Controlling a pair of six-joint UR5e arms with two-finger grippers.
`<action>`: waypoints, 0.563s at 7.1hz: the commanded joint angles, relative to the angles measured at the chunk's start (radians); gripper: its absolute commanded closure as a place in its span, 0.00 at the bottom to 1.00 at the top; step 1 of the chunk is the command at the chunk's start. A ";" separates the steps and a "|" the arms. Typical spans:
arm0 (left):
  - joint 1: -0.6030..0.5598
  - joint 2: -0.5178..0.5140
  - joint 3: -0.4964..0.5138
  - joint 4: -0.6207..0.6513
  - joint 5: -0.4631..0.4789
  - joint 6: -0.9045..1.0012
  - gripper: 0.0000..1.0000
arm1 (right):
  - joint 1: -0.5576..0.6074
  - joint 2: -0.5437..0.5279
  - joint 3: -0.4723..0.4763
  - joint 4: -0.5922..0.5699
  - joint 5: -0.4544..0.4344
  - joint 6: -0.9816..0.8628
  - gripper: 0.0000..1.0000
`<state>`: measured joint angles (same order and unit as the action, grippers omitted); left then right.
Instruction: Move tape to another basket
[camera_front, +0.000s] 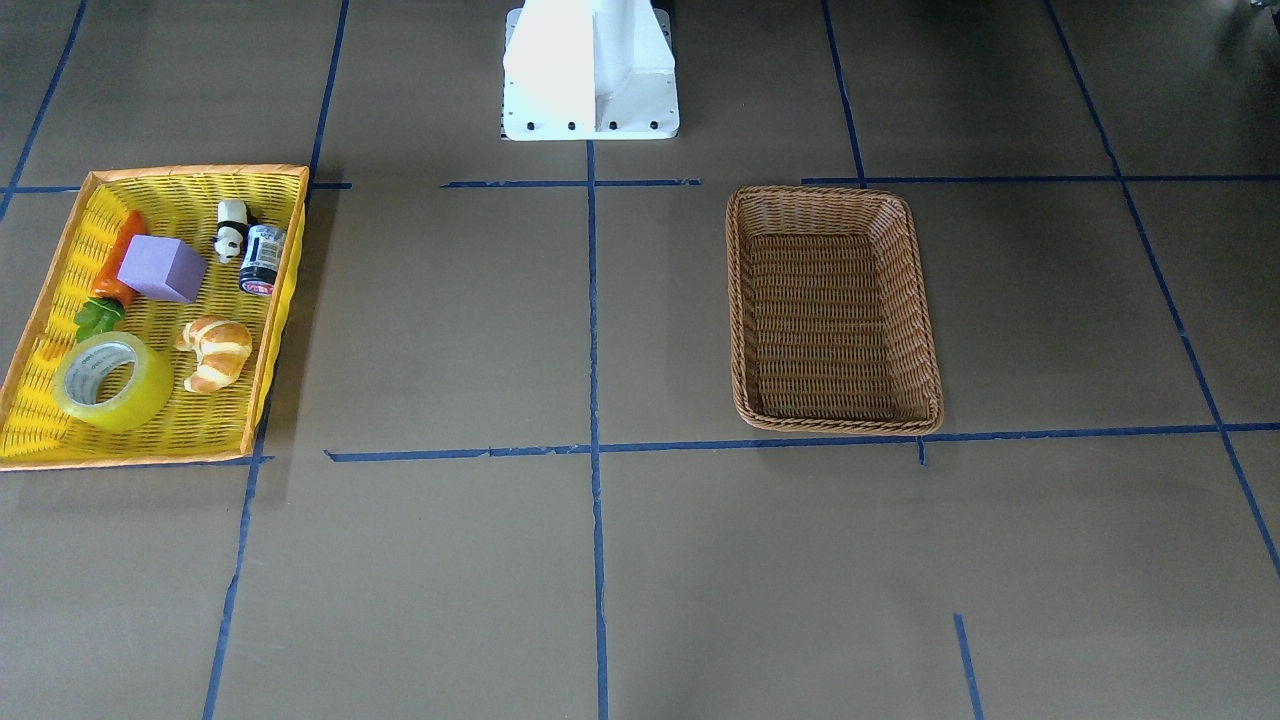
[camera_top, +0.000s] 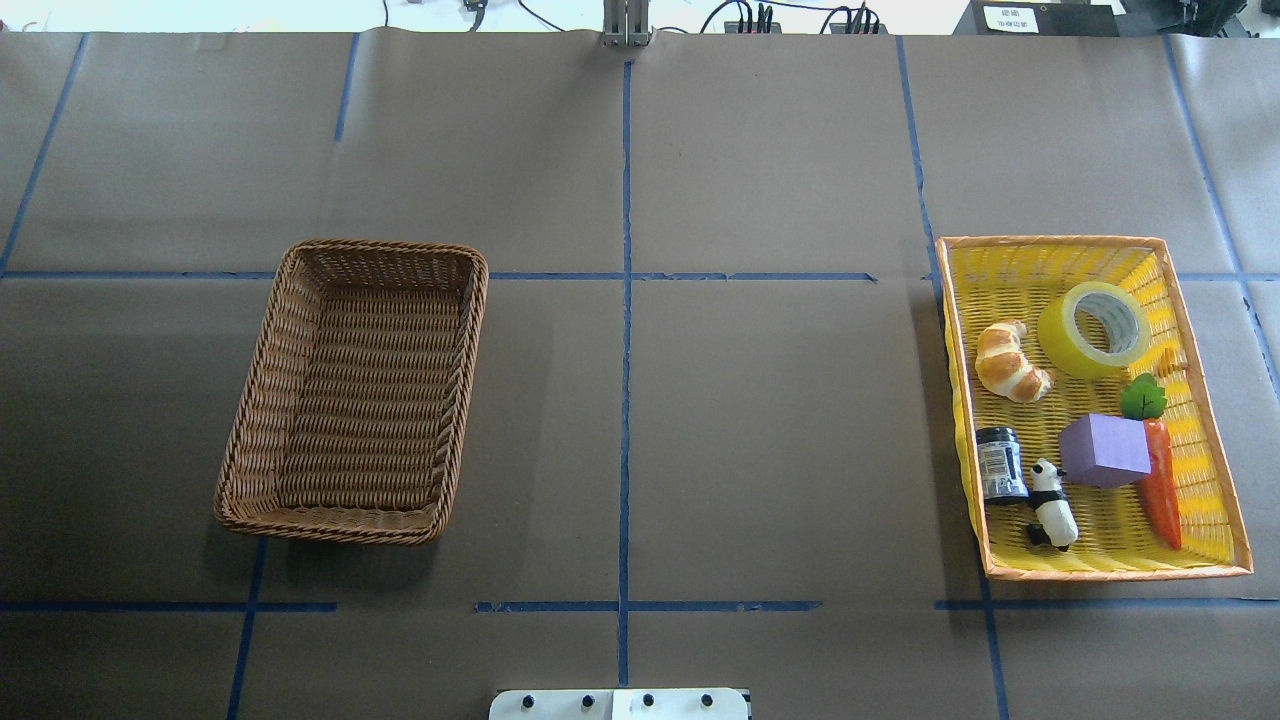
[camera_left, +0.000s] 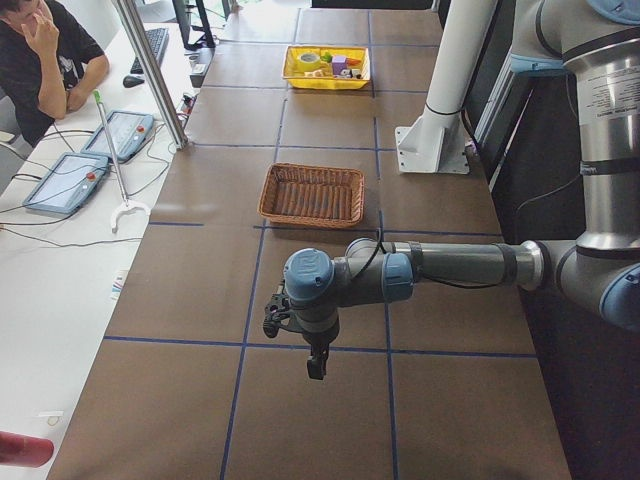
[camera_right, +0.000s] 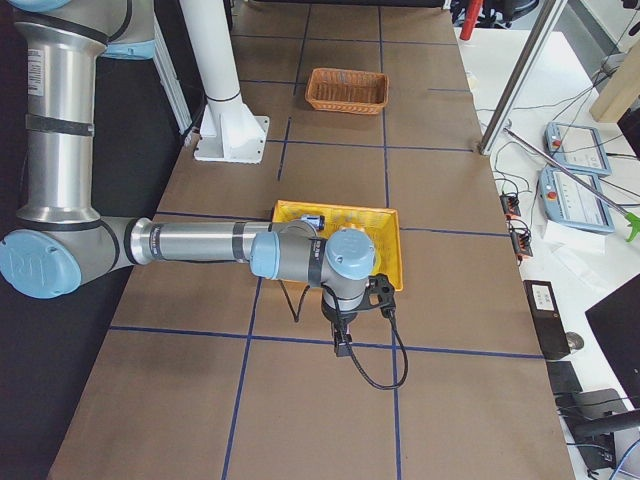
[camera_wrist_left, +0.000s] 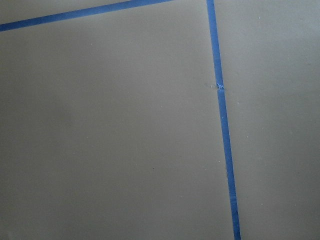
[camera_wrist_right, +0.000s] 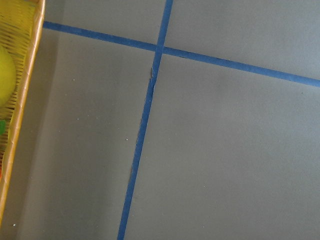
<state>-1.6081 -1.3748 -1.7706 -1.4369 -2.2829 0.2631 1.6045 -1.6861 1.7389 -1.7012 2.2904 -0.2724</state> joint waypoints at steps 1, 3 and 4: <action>0.001 -0.004 -0.003 0.000 0.016 -0.004 0.00 | 0.000 -0.007 0.005 0.002 0.004 -0.002 0.00; 0.001 -0.003 0.002 -0.002 0.007 -0.004 0.00 | -0.003 0.005 0.042 0.014 0.014 0.002 0.00; 0.002 -0.004 0.005 -0.002 0.005 -0.004 0.00 | -0.029 0.019 0.056 0.015 0.049 0.001 0.00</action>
<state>-1.6071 -1.3783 -1.7691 -1.4383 -2.2743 0.2593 1.5967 -1.6816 1.7778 -1.6889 2.3096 -0.2712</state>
